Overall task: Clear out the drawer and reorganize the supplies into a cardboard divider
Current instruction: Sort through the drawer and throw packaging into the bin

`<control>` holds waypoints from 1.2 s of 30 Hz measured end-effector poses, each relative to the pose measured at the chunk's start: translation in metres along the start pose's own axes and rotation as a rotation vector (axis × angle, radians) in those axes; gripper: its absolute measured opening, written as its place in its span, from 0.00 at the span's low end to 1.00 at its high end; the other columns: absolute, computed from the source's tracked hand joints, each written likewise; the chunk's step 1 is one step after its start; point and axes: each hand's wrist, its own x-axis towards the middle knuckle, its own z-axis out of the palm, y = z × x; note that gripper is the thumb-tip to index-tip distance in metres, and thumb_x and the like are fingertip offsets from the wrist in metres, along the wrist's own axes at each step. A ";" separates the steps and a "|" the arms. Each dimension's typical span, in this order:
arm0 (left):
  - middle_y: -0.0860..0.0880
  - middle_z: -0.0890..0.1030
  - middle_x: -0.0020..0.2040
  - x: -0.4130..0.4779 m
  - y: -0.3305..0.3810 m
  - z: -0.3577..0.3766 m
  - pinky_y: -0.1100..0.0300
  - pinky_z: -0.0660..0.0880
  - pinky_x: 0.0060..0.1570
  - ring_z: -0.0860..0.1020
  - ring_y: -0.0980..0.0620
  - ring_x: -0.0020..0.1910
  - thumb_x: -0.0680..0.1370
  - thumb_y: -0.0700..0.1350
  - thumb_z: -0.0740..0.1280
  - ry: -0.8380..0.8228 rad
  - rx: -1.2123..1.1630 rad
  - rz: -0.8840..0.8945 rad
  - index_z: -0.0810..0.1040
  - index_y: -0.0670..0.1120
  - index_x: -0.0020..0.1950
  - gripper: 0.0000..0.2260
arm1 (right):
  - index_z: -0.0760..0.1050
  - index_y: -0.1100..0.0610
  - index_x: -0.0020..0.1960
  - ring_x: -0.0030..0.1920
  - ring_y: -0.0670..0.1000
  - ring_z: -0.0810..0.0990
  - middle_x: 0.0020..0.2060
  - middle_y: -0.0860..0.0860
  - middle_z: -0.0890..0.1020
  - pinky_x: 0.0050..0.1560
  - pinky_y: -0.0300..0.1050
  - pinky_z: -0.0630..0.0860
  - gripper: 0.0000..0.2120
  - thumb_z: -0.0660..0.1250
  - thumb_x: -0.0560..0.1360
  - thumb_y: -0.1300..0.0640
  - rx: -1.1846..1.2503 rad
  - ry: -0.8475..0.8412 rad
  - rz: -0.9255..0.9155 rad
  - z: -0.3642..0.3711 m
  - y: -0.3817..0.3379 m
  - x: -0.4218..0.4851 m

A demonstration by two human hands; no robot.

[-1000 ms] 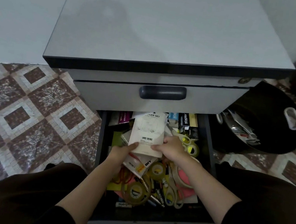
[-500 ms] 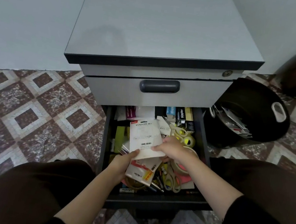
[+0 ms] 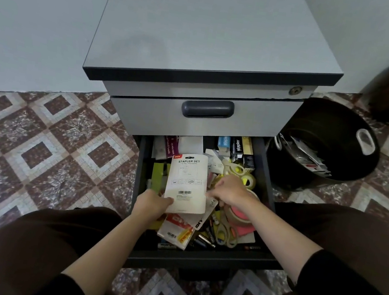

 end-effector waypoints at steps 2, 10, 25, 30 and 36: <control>0.45 0.77 0.45 0.004 0.007 -0.001 0.56 0.76 0.45 0.77 0.45 0.45 0.76 0.48 0.67 0.053 0.063 0.064 0.73 0.38 0.58 0.17 | 0.79 0.59 0.38 0.36 0.49 0.79 0.36 0.52 0.81 0.46 0.47 0.80 0.05 0.70 0.72 0.59 -0.083 0.127 -0.033 -0.006 -0.001 0.004; 0.45 0.60 0.75 0.050 0.035 0.003 0.50 0.57 0.70 0.57 0.43 0.73 0.79 0.53 0.59 0.153 0.393 0.433 0.60 0.48 0.74 0.25 | 0.62 0.56 0.72 0.73 0.58 0.56 0.72 0.57 0.60 0.69 0.50 0.63 0.27 0.64 0.76 0.52 -0.355 0.207 -0.165 -0.035 0.005 0.043; 0.46 0.39 0.77 0.111 0.071 0.010 0.40 0.41 0.70 0.39 0.34 0.74 0.83 0.49 0.49 -0.188 1.093 0.577 0.41 0.49 0.77 0.25 | 0.43 0.47 0.77 0.75 0.63 0.44 0.77 0.51 0.48 0.73 0.61 0.51 0.38 0.63 0.76 0.48 -0.432 0.161 -0.080 -0.032 0.010 0.106; 0.46 0.47 0.78 0.104 0.056 0.012 0.46 0.37 0.73 0.42 0.42 0.76 0.76 0.65 0.43 -0.264 0.923 0.528 0.51 0.52 0.77 0.32 | 0.50 0.46 0.77 0.74 0.60 0.49 0.76 0.48 0.56 0.70 0.61 0.61 0.34 0.63 0.76 0.52 -0.438 0.154 -0.144 -0.032 0.014 0.100; 0.46 0.45 0.78 0.078 0.038 0.016 0.40 0.43 0.72 0.43 0.41 0.76 0.82 0.54 0.49 -0.278 1.204 0.674 0.49 0.52 0.77 0.24 | 0.54 0.45 0.76 0.73 0.53 0.56 0.71 0.56 0.64 0.65 0.50 0.68 0.31 0.62 0.76 0.48 -0.447 0.121 -0.144 -0.043 0.021 0.083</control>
